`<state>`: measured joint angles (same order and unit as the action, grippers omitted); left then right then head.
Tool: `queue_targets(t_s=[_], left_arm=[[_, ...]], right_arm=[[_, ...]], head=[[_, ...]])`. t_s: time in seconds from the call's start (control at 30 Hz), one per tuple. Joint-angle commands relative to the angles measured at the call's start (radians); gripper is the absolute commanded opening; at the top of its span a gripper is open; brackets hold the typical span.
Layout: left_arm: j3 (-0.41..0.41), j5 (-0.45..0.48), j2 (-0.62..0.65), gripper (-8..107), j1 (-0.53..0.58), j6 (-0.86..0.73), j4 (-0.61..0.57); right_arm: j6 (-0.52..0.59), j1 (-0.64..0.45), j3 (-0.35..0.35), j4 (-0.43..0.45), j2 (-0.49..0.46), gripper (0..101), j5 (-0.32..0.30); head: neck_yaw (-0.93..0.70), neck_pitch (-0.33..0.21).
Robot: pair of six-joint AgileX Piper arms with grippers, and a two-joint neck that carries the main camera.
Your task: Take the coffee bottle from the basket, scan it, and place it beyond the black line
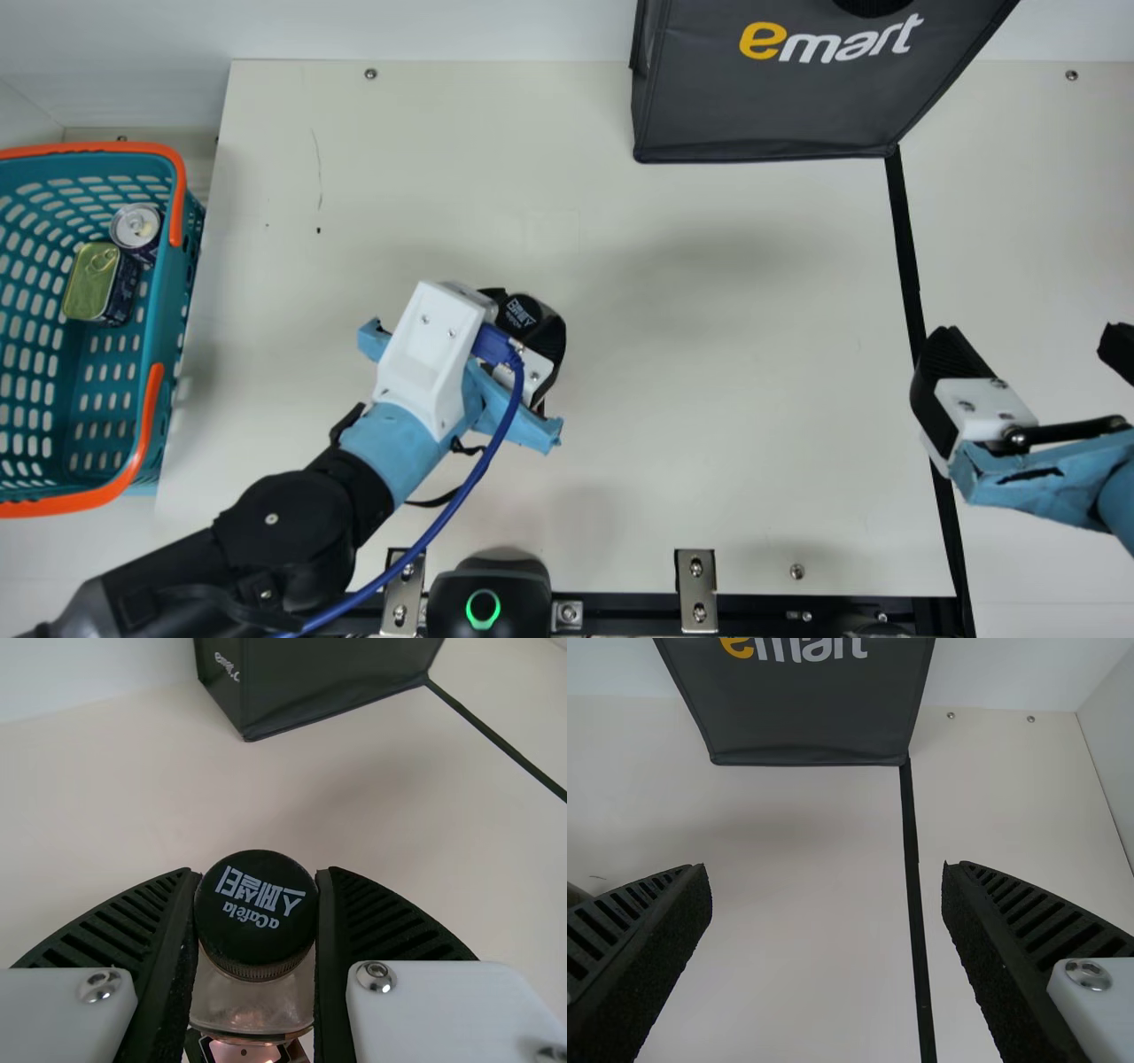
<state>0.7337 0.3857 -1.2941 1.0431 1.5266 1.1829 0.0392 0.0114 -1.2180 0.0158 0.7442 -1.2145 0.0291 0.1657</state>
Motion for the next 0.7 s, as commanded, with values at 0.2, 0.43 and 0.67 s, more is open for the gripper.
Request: queue_targets(t_s=[0.2,0.43,0.67], left_arm=[[-0.021,-0.096,0.038,10,-0.046,-0.2,-0.107],[-0.039,-0.176,0.065,10,-0.09,-0.365,-0.222],[-0.068,-0.254,0.082,10,-0.121,-0.53,-0.35]], right_arm=[[0.0,0.0,0.0,0.0,0.0,91,0.001],[0.0,0.0,0.0,0.0,0.0,91,0.001],[0.0,0.0,0.0,0.0,0.0,91,0.001]], head=[[-0.002,-0.027],[-0.002,-0.027],[-0.002,-0.027]])
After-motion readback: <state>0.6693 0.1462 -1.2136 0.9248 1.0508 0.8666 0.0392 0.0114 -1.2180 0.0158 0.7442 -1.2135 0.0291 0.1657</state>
